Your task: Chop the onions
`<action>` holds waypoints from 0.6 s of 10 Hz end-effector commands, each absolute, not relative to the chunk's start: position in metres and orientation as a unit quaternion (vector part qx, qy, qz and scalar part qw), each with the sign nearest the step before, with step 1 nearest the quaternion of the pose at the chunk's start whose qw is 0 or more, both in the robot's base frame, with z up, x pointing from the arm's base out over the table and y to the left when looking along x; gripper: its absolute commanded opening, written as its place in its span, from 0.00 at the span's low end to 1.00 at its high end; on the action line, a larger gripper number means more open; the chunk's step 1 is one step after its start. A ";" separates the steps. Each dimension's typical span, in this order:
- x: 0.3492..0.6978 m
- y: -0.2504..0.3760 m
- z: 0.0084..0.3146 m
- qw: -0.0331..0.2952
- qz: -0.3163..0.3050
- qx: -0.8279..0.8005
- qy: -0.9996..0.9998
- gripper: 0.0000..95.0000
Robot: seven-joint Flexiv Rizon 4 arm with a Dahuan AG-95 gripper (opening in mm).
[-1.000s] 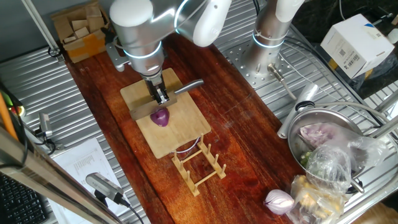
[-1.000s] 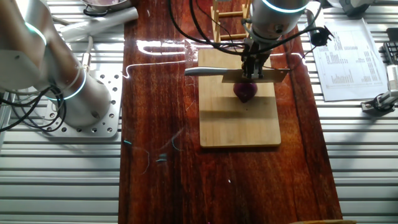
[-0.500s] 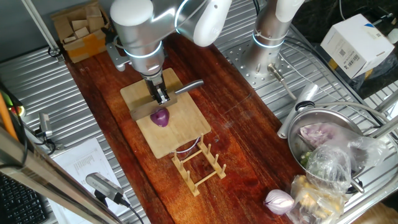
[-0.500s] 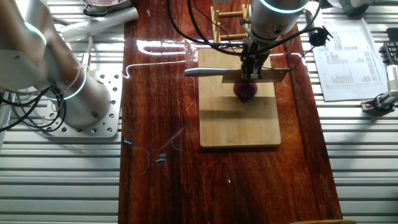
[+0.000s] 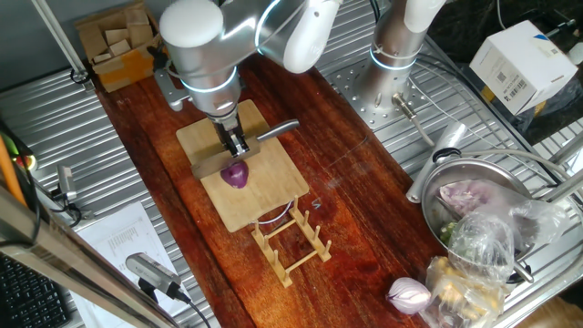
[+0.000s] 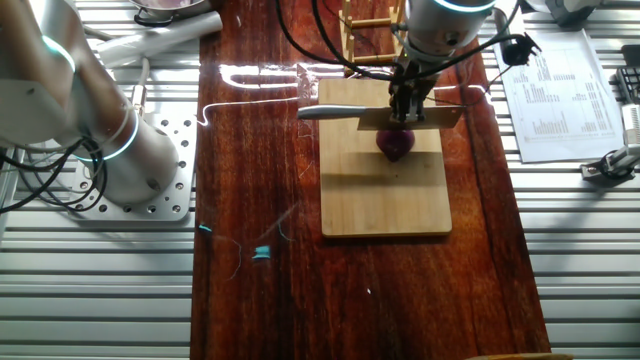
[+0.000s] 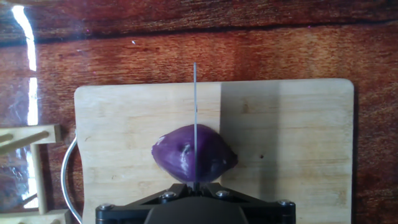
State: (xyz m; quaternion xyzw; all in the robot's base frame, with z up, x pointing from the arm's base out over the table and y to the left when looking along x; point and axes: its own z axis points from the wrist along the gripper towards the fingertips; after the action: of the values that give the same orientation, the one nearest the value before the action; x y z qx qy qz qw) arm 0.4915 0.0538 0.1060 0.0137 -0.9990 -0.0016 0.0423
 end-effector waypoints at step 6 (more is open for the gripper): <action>0.491 0.051 0.108 0.053 -0.014 0.012 -0.998 0.00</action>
State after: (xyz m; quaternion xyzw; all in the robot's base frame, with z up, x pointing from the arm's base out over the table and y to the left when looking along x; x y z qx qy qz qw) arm 0.4916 0.0515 0.1066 0.0136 -0.9983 -0.0133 0.0548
